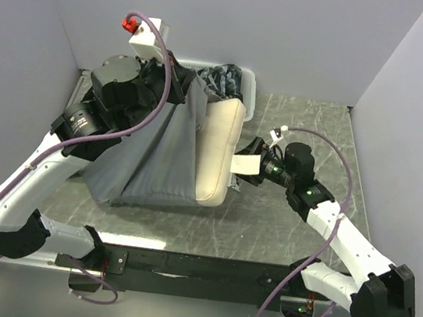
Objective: Put the pillow into the pillowcase
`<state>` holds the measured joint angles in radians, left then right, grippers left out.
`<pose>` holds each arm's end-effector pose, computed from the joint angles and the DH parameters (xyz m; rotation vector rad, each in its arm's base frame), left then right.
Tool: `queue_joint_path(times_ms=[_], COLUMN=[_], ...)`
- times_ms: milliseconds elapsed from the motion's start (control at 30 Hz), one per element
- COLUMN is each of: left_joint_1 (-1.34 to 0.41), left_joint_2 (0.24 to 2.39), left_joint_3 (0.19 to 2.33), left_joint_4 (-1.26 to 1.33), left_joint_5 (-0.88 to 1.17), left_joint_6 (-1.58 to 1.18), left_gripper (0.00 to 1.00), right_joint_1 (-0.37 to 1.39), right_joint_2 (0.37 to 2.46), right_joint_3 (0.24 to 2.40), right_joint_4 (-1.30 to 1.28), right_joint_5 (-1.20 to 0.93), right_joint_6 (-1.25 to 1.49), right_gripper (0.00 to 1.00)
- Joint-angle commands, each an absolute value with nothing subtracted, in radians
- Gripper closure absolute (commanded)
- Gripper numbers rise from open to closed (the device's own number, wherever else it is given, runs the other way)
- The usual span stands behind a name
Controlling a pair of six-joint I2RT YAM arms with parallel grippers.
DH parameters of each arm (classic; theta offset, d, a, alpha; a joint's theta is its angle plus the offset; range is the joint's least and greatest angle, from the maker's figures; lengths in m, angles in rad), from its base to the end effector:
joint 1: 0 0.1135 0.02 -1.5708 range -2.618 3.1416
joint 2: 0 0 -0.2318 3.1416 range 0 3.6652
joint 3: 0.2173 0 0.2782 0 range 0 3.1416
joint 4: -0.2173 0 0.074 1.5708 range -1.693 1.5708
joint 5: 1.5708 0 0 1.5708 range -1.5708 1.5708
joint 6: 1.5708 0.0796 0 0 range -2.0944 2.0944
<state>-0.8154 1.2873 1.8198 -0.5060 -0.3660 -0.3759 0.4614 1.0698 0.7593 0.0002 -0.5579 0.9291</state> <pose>0.2312 -0.2040 0.5296 0.0506 1.5828 -0.6580 0.2682 0.1804 0.2477 0.0589 2.1131 1.4221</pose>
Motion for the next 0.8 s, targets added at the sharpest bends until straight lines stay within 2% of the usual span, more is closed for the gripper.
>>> queue_joint_path(times_ms=[0, 100, 367, 600, 767], left_joint_1=[-0.818, -0.818, -0.818, -0.818, -0.818], left_joint_2=[1.249, 1.258, 1.275, 1.281, 1.285], left_joint_3=[1.841, 1.842, 1.871, 1.897, 1.911], left_joint_4=[-0.308, -0.304, -0.302, -0.316, -0.319], left_joint_5=[-0.354, -0.353, -0.333, -0.333, -0.322], left_joint_6=[-0.416, -0.433, -0.457, -0.459, -0.46], left_gripper=[0.99, 0.99, 0.99, 0.99, 0.99], right_joint_1=[0.482, 0.498, 0.568, 0.598, 0.612], right_joint_2=[1.023, 1.034, 1.101, 1.198, 1.264], right_joint_3=[0.738, 0.726, 0.744, 0.776, 0.767], right_joint_4=[0.149, 0.179, 0.218, 0.25, 0.386], right_joint_5=[-0.542, -0.512, -0.352, -0.269, -0.265], right_joint_6=[1.006, 1.028, 1.022, 1.008, 1.052], right_gripper=[0.11, 0.12, 0.25, 0.29, 0.39])
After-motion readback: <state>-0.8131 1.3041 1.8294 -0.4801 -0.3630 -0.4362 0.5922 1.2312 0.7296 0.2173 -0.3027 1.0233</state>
